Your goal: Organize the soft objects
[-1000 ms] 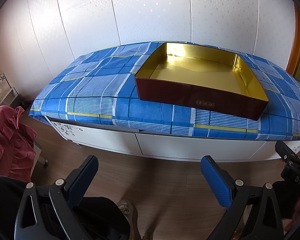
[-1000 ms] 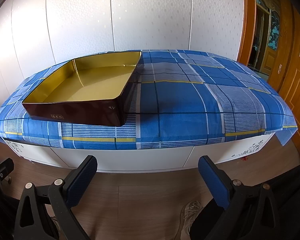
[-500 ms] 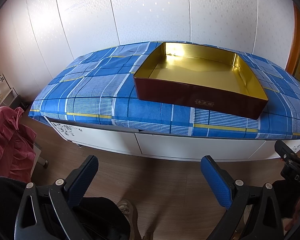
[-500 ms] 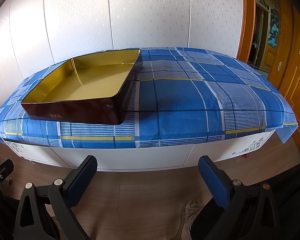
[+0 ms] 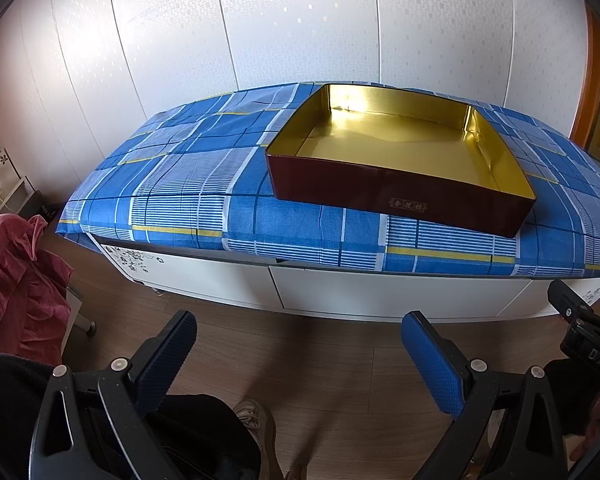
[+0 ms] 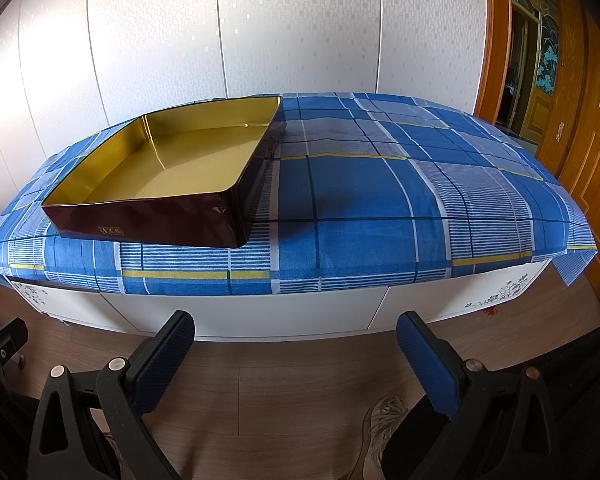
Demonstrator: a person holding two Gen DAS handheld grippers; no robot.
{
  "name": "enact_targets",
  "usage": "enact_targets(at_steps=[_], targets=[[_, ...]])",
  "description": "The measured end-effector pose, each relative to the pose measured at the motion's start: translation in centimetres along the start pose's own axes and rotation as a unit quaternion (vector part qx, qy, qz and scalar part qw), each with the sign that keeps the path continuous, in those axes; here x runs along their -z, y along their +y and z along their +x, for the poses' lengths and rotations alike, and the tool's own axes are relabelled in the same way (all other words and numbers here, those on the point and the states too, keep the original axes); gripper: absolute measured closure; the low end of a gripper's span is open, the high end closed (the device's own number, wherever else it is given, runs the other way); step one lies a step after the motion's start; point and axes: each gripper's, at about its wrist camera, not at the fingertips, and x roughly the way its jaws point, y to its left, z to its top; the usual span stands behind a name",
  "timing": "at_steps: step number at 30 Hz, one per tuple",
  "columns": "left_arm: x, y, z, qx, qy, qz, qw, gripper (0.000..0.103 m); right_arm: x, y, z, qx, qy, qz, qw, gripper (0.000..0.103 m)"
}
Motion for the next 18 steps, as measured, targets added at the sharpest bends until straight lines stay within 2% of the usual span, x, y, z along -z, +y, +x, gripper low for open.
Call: enact_targets(at_steps=[3,5,11,15,18], targets=[[0.0,0.0,0.0,0.002,0.001,-0.001,1.0,0.0,0.0,0.0,0.0,0.0,0.0,0.0,1.0,0.0],[0.1,0.0,-0.1,0.009,-0.015,-0.01,0.9998,0.0,0.0,0.0,0.1,0.0,0.0,0.0,1.0,0.0],[0.2,0.2,0.4,0.027,-0.01,-0.017,0.9994,0.0,0.1,0.2,0.4,-0.002,0.006,-0.003,1.0,0.0],[0.4,0.6,1.6,0.07,0.022,-0.028,0.9969,0.0,0.5,0.6,1.3,-0.004,0.024,-0.029,0.999,0.0],[1.0,0.5,3.2,0.103,0.078,-0.029,0.9912,0.0,1.4,2.0,3.2,-0.006,0.057,-0.089,0.994,0.0]])
